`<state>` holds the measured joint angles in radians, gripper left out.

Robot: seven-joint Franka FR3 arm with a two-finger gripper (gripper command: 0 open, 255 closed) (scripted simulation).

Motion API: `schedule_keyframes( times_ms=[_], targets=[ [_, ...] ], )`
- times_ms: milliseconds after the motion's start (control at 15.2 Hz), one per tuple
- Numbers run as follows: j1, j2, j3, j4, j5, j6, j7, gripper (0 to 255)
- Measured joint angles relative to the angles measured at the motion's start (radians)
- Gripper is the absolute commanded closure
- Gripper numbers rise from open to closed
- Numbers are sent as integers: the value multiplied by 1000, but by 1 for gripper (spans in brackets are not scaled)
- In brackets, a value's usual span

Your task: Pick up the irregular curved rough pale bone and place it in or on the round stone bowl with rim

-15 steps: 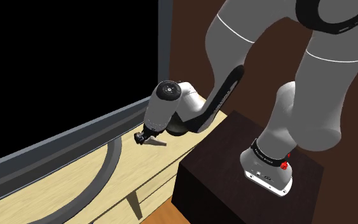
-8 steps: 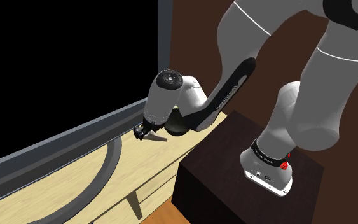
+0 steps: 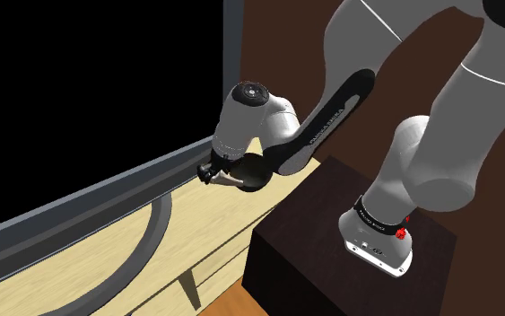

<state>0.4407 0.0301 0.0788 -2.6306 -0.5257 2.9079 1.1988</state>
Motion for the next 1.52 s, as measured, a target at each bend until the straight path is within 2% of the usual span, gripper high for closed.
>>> schedule_keyframes(
  times_ms=[198, 396, 660, 792, 924, 1122, 1320, 1518],
  targets=[
    [-44, -37, -39, -60, 36, 40, -108, 255],
    [-79, -72, -90, -103, 121, 63, -275, 255],
    [-104, -95, -185, -148, 238, 99, -503, 255],
    [-107, -82, -213, -154, 271, 121, -568, 255],
    [-114, -51, -220, -154, 265, 153, -576, 255],
    [-116, 3, -231, -149, 215, 203, -535, 255],
    [-89, 64, -274, -138, 140, 254, -470, 255],
    [-41, 132, -327, -120, 104, 306, -433, 255]
  ],
)
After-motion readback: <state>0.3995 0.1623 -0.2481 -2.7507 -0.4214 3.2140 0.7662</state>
